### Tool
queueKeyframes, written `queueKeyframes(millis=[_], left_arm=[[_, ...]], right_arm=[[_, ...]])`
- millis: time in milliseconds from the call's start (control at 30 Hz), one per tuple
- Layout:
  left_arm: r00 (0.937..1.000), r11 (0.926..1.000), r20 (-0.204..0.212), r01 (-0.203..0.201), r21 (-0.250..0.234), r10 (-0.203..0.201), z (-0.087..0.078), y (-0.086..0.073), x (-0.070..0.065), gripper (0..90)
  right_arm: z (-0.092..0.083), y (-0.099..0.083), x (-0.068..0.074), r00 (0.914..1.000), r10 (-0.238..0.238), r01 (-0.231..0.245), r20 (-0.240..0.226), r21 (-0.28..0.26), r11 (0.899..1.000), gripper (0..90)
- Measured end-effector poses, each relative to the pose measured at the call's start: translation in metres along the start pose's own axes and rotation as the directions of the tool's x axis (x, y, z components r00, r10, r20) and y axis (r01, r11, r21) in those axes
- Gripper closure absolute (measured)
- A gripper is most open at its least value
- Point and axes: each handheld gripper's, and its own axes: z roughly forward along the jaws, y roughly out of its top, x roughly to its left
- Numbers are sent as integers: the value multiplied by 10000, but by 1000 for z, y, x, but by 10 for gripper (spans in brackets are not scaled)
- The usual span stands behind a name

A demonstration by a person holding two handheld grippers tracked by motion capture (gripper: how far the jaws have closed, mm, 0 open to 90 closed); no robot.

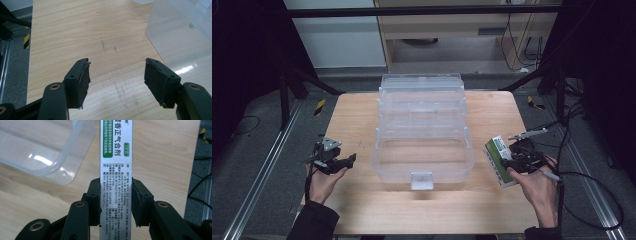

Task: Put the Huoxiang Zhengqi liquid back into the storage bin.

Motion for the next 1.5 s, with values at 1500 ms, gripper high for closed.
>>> queueKeyframes(millis=[1500], left_arm=[[10000, 10000, 18, 0, -12, 0, 2, -1, -2, 356]], right_arm=[[-53, 68, 38, 9616, -2529, 2050, -1064, -3340, 9200, 645]])
